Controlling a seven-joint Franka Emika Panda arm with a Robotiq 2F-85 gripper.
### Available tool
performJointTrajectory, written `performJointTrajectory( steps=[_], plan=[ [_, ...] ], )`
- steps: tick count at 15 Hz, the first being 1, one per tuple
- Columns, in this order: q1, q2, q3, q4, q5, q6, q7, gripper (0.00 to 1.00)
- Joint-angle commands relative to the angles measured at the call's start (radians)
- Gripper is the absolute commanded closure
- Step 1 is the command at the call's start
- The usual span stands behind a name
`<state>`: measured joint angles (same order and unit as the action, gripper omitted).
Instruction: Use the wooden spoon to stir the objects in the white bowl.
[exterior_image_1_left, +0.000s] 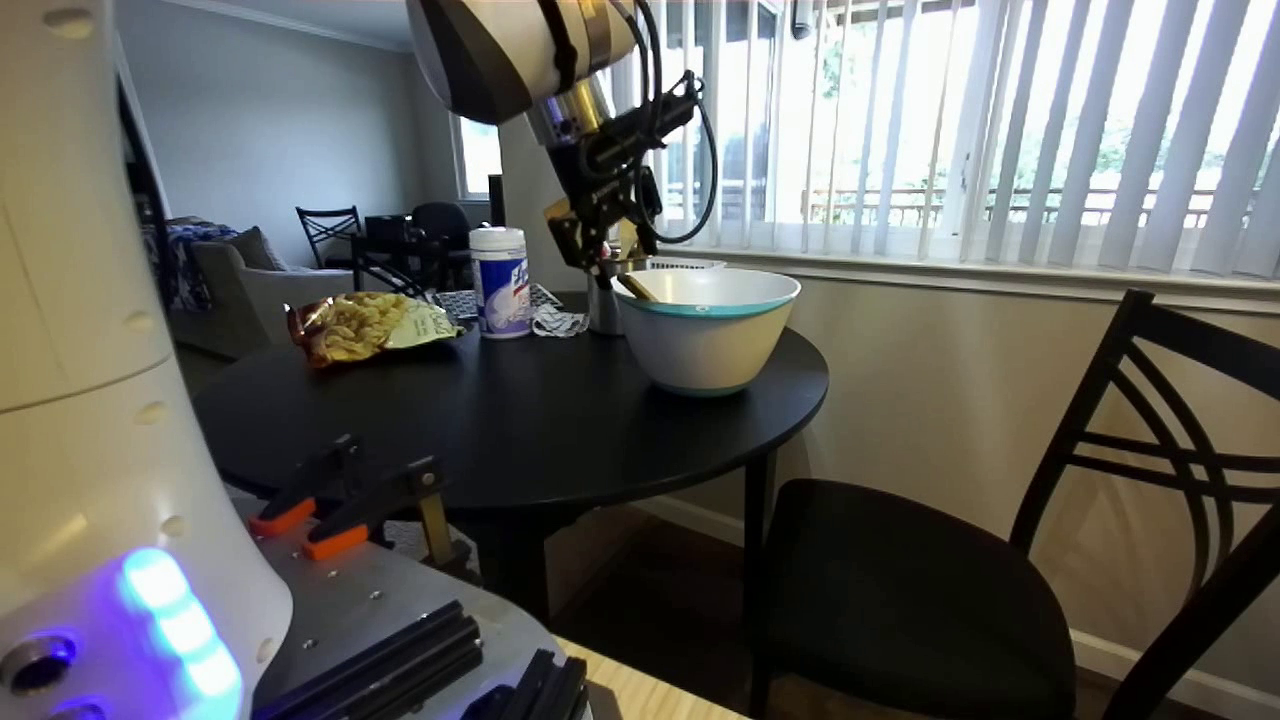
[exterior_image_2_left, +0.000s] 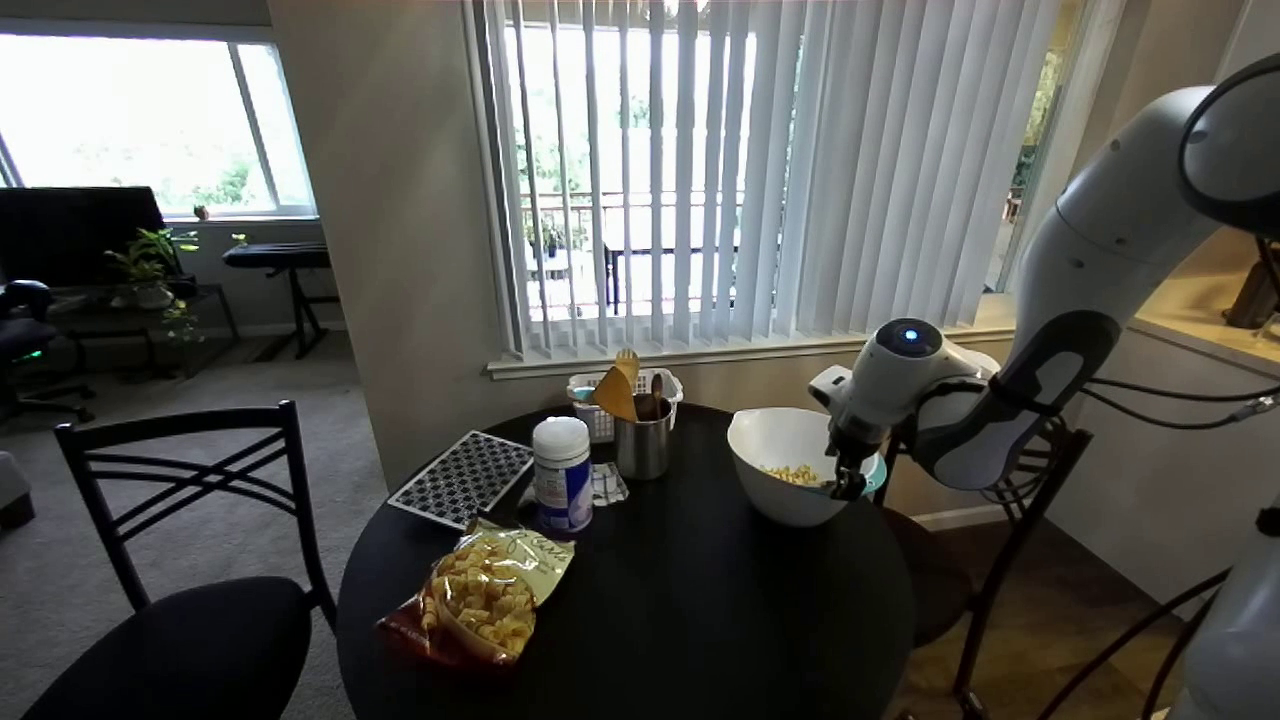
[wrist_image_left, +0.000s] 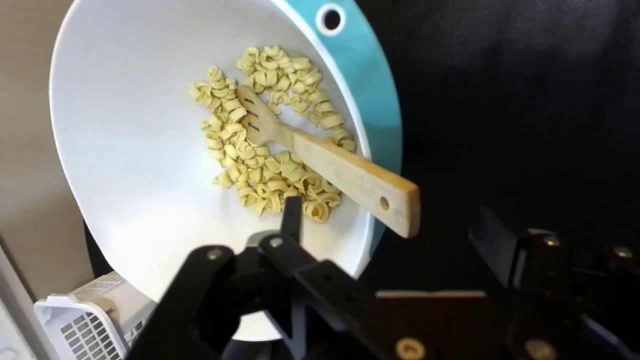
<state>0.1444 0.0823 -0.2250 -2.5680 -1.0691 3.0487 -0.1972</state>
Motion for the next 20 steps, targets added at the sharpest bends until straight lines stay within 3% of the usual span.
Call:
performJointTrajectory(
  steps=[1, 3, 4, 6, 14, 16, 20],
  plan=[
    [0.01, 0.027, -0.01, 0.011, -0.064, 0.006, 0.089, 0.12],
    [0.012, 0.034, -0.012, 0.016, -0.091, 0.011, 0.122, 0.09],
    [0.013, 0.037, -0.013, 0.019, -0.104, 0.013, 0.141, 0.43],
    [0.014, 0.039, -0.015, 0.027, -0.132, 0.016, 0.173, 0.41],
    [0.011, 0.042, -0.013, 0.051, -0.253, 0.017, 0.293, 0.93],
    [0.01, 0.045, -0.013, 0.055, -0.284, 0.019, 0.319, 0.97],
    [0.006, 0.048, -0.012, 0.067, -0.339, 0.022, 0.364, 0.93]
  ],
)
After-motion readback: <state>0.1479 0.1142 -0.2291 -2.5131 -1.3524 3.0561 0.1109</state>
